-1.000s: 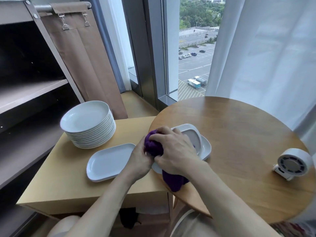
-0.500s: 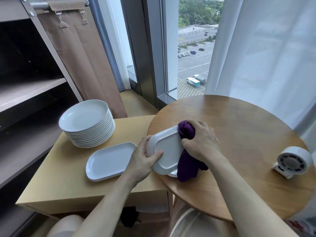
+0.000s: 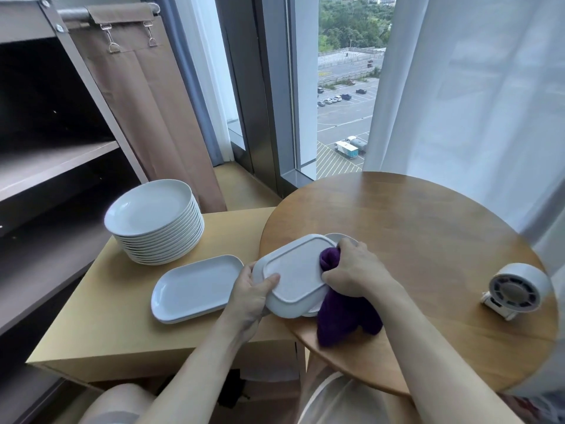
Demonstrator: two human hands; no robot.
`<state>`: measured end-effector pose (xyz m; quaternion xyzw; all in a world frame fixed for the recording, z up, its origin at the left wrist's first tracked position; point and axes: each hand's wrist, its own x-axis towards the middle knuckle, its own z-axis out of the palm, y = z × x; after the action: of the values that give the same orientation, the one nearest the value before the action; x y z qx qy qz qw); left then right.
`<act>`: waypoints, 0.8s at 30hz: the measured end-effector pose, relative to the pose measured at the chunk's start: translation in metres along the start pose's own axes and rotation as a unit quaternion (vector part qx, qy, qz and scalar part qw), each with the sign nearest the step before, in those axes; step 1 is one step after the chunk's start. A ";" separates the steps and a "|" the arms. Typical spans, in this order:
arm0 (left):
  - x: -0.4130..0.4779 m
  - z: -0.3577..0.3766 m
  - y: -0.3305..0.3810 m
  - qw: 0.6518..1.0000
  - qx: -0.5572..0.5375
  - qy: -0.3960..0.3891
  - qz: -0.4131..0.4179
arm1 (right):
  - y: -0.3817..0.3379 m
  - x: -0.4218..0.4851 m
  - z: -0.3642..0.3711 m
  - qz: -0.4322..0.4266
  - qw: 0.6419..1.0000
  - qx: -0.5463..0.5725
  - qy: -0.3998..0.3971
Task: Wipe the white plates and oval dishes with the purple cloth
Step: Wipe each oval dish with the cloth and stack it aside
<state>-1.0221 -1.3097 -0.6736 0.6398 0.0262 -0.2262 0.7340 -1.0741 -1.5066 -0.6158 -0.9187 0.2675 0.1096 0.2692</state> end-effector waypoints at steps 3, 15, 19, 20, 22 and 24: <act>0.001 -0.001 -0.001 0.999 -0.027 0.011 -0.018 | -0.007 -0.003 0.002 -0.018 0.997 -0.061 -0.039; 0.004 0.000 -0.003 0.999 -0.024 0.001 -0.023 | -0.064 -0.056 0.040 -0.191 0.957 -0.197 -0.091; 0.002 0.000 -0.002 0.999 -0.025 -0.007 -0.025 | -0.060 -0.052 0.037 -0.221 0.955 -0.187 -0.067; 0.001 0.000 -0.002 0.999 -0.034 -0.012 -0.029 | -0.058 -0.050 0.034 -0.223 0.956 -0.179 -0.066; -0.003 0.001 -0.003 0.997 -0.058 -0.031 -0.037 | -0.054 -0.045 0.026 -0.217 0.960 -0.168 -0.058; -0.007 0.002 -0.005 0.994 -0.083 -0.061 -0.043 | -0.049 -0.040 0.020 -0.202 0.965 -0.165 -0.033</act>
<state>-1.0307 -1.3100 -0.6754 0.5601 0.0271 -0.2930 0.7744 -1.0810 -1.4431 -0.5973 -0.9812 0.0457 0.1260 0.1389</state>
